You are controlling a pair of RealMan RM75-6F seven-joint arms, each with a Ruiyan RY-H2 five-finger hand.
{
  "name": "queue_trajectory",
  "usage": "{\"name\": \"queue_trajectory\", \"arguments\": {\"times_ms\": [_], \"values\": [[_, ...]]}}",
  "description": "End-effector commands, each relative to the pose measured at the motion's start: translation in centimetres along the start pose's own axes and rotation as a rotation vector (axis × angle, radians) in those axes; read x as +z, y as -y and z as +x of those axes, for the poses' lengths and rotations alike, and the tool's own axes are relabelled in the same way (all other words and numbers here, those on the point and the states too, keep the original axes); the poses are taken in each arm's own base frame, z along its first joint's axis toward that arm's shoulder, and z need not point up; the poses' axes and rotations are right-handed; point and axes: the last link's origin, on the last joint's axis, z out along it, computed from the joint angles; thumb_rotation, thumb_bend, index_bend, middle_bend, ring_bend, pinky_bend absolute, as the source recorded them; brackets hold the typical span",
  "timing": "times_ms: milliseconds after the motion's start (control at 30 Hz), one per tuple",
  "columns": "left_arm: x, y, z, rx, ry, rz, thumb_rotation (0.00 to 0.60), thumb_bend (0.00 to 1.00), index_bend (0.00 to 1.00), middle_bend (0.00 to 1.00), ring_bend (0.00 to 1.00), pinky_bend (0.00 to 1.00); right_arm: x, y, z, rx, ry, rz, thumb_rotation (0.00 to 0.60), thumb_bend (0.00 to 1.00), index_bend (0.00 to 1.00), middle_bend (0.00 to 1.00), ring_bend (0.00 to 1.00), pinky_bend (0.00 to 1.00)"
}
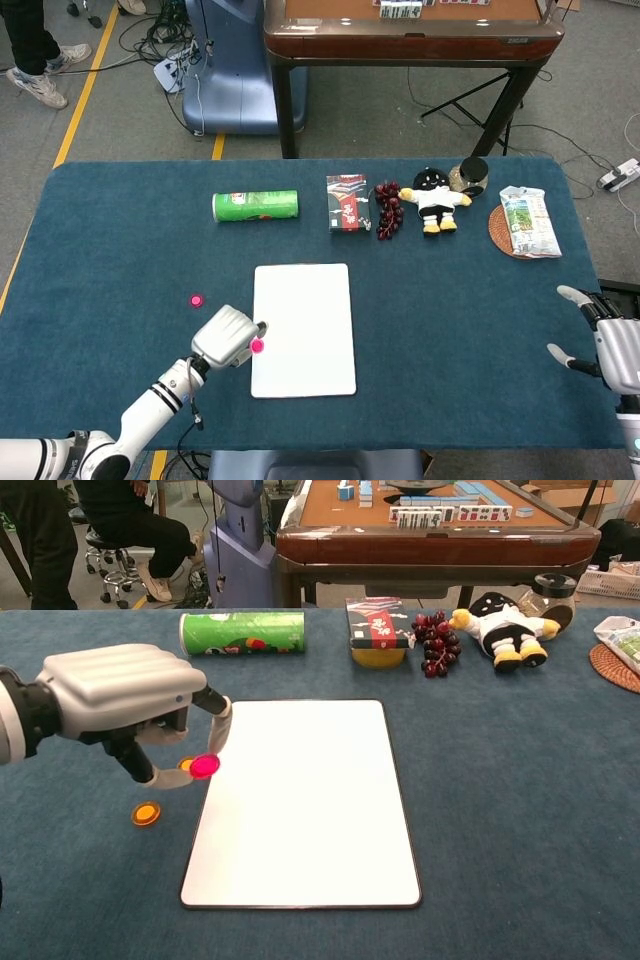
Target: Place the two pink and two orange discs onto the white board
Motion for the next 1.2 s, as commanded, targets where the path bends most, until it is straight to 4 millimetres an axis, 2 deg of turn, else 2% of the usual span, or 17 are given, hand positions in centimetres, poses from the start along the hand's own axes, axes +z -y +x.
{"name": "queue_trajectory", "arguments": {"times_ms": [33,333,667,900,1033,1200], "values": [[0.0,-0.6,-0.7,0.036,0.004,-0.018,0.6,0.32,0.63,1.0,1.0,1.0,0.0,-0.1,0.1,0.002,-0.003,-0.003,0.6,0.0,0.22,0.28,0.22,0.41],[-0.1,-2.1,-2.5,0.077,0.024,-0.062,0.6,0.32,0.63,1.0,1.0,1.0,-0.1,-0.3,0.3,0.007,-0.007,-0.008,0.6,0.0,0.22,0.28,0.22,0.41],[-0.3,-2.9,-3.0,0.081,0.033,-0.079,0.6,0.32,0.62,1.0,1.0,1.0,-0.1,-0.2,0.3,0.009,-0.006,-0.005,0.6,0.0,0.22,0.28,0.22,0.41],[0.4,-3.3,-3.4,0.081,0.043,-0.077,0.6,0.32,0.61,1.0,1.0,1.0,-0.1,-0.3,0.3,0.01,-0.005,-0.006,0.6,0.0,0.22,0.28,0.22,0.41],[0.5,-3.3,-3.6,0.08,0.05,-0.073,0.6,0.32,0.56,1.0,1.0,1.0,-0.1,-0.3,0.3,0.011,-0.004,-0.006,0.6,0.0,0.22,0.28,0.22,0.41],[0.6,-3.3,-3.6,0.08,0.054,-0.069,0.6,0.32,0.43,1.0,1.0,1.0,-0.1,-0.3,0.3,0.013,-0.004,-0.005,0.6,0.0,0.22,0.28,0.22,0.41]]}}
